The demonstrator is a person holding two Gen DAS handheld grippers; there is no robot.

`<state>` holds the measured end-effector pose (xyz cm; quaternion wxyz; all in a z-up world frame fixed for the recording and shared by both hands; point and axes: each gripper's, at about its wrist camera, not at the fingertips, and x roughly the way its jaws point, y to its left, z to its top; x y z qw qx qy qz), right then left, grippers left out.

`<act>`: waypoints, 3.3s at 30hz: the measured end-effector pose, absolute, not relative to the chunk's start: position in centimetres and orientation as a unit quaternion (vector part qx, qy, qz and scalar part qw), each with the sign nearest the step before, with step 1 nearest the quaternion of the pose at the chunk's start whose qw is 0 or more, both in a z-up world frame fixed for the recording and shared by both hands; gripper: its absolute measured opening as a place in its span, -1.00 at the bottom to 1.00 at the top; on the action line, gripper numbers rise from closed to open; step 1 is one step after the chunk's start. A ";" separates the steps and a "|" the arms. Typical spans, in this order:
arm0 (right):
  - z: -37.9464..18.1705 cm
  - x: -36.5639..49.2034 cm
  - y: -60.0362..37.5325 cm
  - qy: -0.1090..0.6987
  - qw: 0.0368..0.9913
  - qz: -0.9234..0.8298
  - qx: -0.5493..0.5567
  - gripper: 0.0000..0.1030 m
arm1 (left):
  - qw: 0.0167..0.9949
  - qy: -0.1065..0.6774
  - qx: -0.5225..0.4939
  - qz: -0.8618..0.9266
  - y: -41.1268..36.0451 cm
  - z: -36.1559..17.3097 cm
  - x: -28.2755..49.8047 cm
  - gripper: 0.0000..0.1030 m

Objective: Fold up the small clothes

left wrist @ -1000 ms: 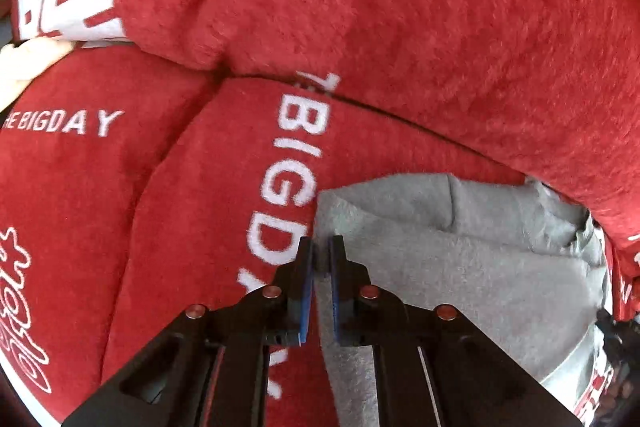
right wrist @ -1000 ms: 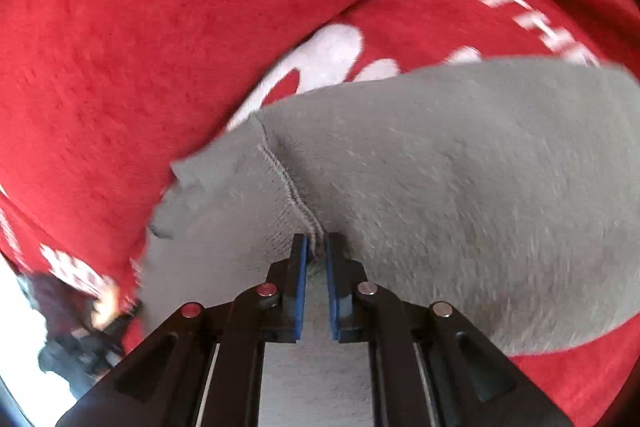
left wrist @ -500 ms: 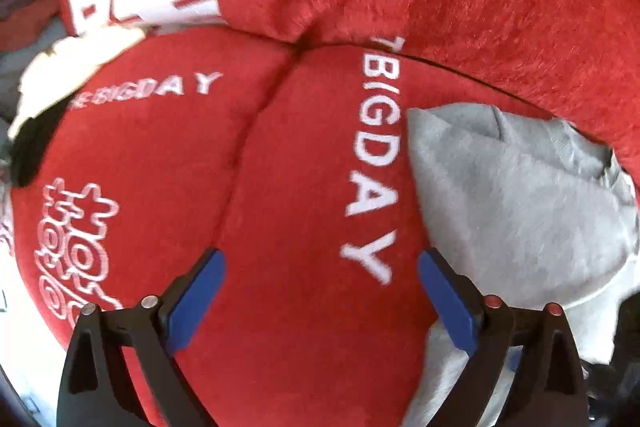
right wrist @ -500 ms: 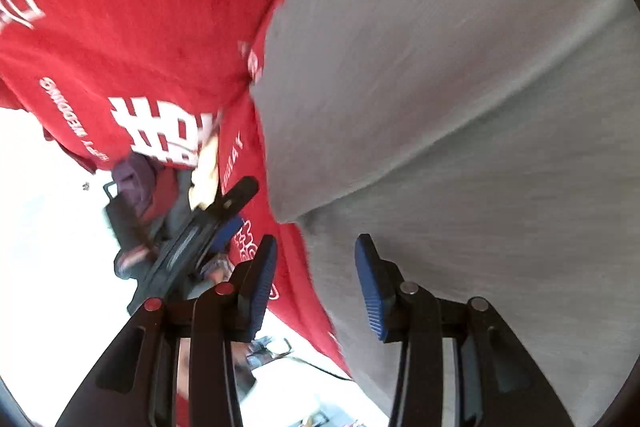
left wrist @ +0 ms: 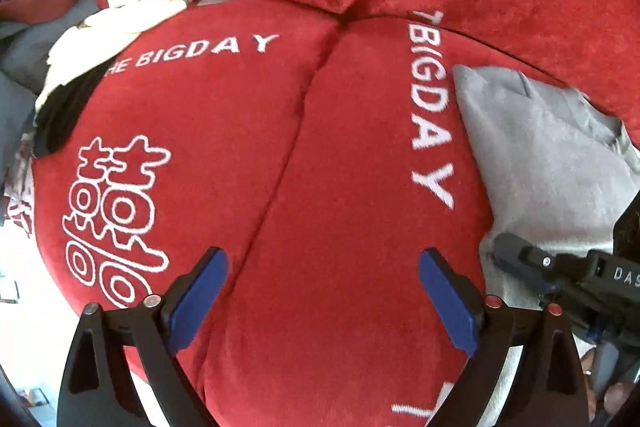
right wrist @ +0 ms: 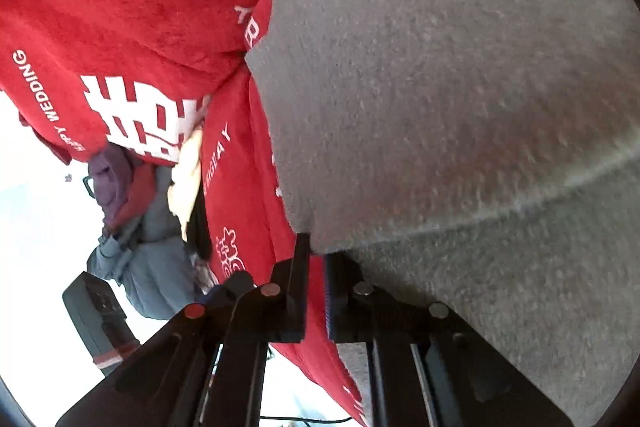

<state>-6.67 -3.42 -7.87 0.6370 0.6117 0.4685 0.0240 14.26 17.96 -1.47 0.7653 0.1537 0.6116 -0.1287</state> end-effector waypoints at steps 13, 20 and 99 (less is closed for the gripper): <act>-2.7 -20.3 -18.1 0.427 0.675 -0.157 0.581 -0.03 | 0.741 0.610 0.171 -0.223 10.2 0.2 8.1 0.88; -4.3 -23.6 -25.7 0.409 0.636 -0.249 0.605 -0.95 | 0.737 0.608 0.171 -0.242 5.9 0.7 5.1 0.88; 0.9 -51.0 -42.2 0.069 0.629 -0.262 0.729 -0.89 | 0.658 0.614 0.296 -0.320 -19.4 0.1 -13.2 0.88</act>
